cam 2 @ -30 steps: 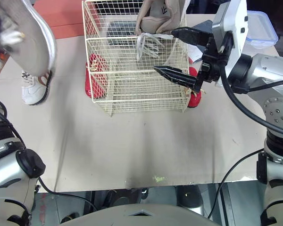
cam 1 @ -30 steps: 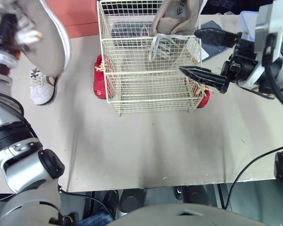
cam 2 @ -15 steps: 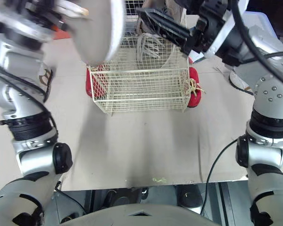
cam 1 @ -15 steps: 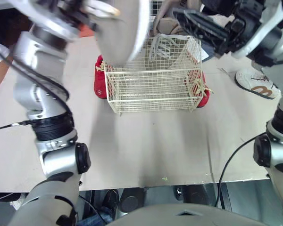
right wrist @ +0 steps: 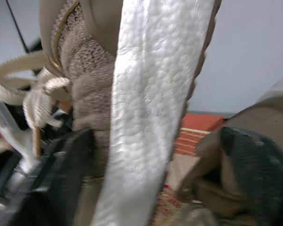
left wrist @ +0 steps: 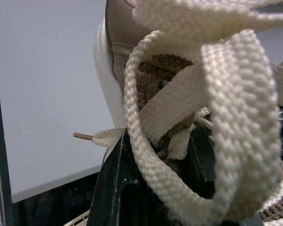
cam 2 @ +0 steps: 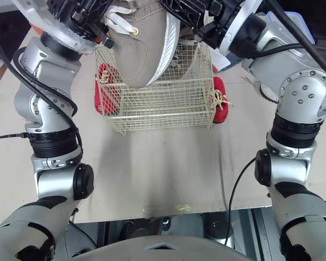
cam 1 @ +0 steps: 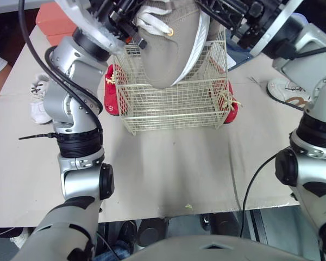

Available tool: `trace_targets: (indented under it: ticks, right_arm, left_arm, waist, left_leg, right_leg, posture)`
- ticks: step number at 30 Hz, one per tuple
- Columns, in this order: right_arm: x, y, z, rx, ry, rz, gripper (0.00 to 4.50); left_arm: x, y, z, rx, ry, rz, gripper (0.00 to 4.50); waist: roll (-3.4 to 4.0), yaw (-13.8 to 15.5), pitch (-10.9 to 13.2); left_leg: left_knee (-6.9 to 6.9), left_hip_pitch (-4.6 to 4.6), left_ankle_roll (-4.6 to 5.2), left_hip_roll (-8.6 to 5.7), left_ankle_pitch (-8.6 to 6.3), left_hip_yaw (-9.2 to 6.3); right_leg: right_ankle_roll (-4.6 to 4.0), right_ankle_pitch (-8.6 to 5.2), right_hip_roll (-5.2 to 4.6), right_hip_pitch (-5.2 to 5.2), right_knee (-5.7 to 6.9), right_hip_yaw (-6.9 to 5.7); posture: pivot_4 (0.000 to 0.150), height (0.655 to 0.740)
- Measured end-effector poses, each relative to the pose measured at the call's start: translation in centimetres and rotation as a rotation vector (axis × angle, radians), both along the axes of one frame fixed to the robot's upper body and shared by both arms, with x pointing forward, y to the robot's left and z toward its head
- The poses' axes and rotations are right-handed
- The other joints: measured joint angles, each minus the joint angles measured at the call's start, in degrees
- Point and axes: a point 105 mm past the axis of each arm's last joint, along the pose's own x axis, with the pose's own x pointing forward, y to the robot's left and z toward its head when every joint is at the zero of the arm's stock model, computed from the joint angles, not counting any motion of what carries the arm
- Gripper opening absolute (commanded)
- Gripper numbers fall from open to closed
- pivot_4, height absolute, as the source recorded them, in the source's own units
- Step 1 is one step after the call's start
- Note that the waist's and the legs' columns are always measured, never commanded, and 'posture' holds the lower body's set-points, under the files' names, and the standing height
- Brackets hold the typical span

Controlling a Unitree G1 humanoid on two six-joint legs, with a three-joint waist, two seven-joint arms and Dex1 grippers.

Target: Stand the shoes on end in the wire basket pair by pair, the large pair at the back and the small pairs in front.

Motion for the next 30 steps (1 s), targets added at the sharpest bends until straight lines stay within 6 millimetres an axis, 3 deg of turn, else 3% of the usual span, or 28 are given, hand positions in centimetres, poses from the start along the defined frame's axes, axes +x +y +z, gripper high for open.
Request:
trace_targets:
  ticks: [4,7,8,9,14,15,22,30]
  right_arm:
    - [0.1,-0.3,-0.2,-0.006,0.025,0.004,1.13]
    - [0.5,-0.5,-0.4,-0.007,0.046,-0.012,0.47]
    - [0.5,-0.5,-0.5,-0.008,0.05,-0.011,0.19]
    - [0.6,-0.5,-0.5,-0.009,0.053,-0.015,0.19]
    - [0.9,-0.7,-0.4,-0.012,0.041,-0.036,0.19]
    - [0.9,-0.8,-0.4,-0.016,0.029,-0.038,0.19]
    - [0.7,-1.4,0.1,-0.047,-0.049,-0.044,0.19]
    - [0.4,-1.2,-0.5,-0.089,-0.11,-0.022,0.19]
  left_arm:
    - [-0.1,-0.1,-0.1,0.019,-0.019,0.009,0.41]
    - [0.0,-0.3,-0.2,0.031,-0.017,0.01,0.41]
    - [0.1,-0.3,-0.3,0.034,-0.008,0.01,1.42]
    - [0.1,-0.3,-0.4,0.038,0.003,0.005,1.62]
    - [-0.6,-0.4,-0.8,0.086,0.03,-0.054,4.09]
    - [-0.8,-0.3,-0.8,0.097,0.04,-0.076,4.4]
    - [-2.4,1.7,-0.4,0.11,0.164,-0.227,4.4]
    - [-2.0,2.0,1.4,0.053,0.168,-0.212,4.4]
  waist:
    - [0.0,0.1,0.0]
    - [0.0,0.05,0.0]
    - [0.01,0.02,0.0]
    - [0.01,-0.01,0.0]
    - [0.01,0.0,0.01]
    - [0.02,0.0,0.01]
    - [0.06,-0.01,0.03]
    - [0.06,0.0,0.03]
  left_leg:
    - [0.0,0.0,0.0,-0.01,0.0,0.0]
    - [0.0,0.0,0.0,-0.02,0.0,0.0]
    - [0.0,0.0,0.0,-0.01,0.0,0.0]
    - [0.0,0.0,0.0,-0.01,0.0,0.0]
    - [-0.01,0.0,0.0,-0.01,0.0,-0.01]
    - [-0.01,0.0,0.0,-0.01,0.0,0.0]
    - [-0.02,0.0,0.0,0.0,0.0,-0.02]
    - [0.0,0.01,0.0,-0.01,0.0,-0.02]
  right_leg:
    - [0.0,0.0,0.0,0.01,-0.01,-0.01]
    - [0.0,0.0,0.0,0.01,0.0,0.0]
    - [0.0,0.0,0.0,0.0,0.0,0.0]
    - [0.0,0.0,0.01,0.0,0.0,0.0]
    - [0.0,0.0,0.01,0.0,0.0,0.0]
    - [0.0,0.0,0.01,0.0,0.0,0.01]
    - [0.0,0.0,0.04,-0.01,-0.01,0.0]
    - [0.0,0.0,0.02,0.01,-0.01,-0.01]
  posture:
    - [0.15,0.74]
    - [0.15,0.74]
    - [0.15,0.74]
    - [0.15,0.74]
    - [0.15,0.74]
    - [0.15,0.74]
    - [0.15,0.74]
    - [0.15,0.74]
